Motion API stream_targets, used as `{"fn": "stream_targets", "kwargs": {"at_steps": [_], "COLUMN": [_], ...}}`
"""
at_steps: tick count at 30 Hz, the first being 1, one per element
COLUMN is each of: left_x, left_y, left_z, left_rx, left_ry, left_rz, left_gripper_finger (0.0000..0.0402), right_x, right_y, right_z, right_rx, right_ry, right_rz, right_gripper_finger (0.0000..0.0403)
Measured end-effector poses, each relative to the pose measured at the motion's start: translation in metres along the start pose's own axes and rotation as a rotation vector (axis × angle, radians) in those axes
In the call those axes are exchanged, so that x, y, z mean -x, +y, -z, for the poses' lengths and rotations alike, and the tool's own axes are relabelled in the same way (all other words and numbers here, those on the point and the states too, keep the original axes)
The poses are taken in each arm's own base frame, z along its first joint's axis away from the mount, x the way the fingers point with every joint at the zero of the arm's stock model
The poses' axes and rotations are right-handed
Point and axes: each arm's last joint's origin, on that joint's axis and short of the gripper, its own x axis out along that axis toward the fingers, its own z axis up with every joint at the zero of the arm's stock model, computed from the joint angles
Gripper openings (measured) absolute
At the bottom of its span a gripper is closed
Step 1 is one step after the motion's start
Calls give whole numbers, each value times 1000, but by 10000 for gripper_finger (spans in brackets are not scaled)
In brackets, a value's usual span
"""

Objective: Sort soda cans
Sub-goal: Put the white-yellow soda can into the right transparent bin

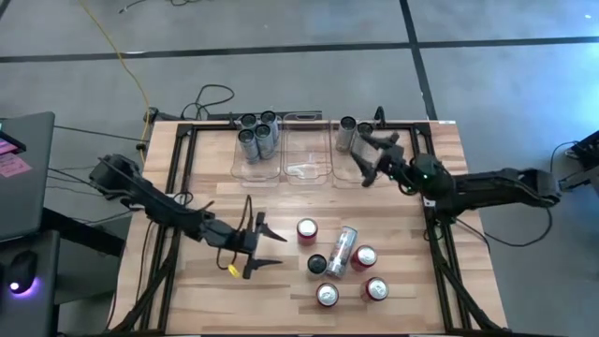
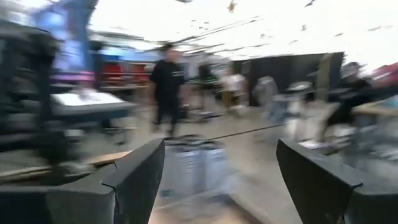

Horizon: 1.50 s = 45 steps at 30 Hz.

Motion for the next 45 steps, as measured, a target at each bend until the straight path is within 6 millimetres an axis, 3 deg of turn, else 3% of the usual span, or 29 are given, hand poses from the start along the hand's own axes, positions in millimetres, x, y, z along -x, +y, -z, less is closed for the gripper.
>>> {"fn": "stream_targets", "kwargs": {"at_steps": [6,10,18,25,34,39,45], "left_x": [-20,-35,-59,-62,-63,-63,-63], "left_y": [1,0,-7,-6,-1,-5,-4], "left_z": [16,28,35,36,35,35,35], "left_rx": [44,41,63,89,123,121,147], "left_ry": [62,104,80,84,76,83,80], "left_rz": [-23,-35,-9,-18,-7,99,92], "left_gripper_finger": [247,234,215,204,179,178,178], "right_x": [17,28,50,60,46,38,34], "right_y": [27,48,95,121,145,166,182], "right_z": [-6,-2,19,40,54,59,68], "right_rx": [-302,-366,-303,-234,-229,-187,-111], "right_ry": [87,175,321,378,396,413,445], "right_rz": [-400,-524,-618,-702,-707,-755,-780], "right_gripper_finger": [328,328,328,328,332,350,373]}}
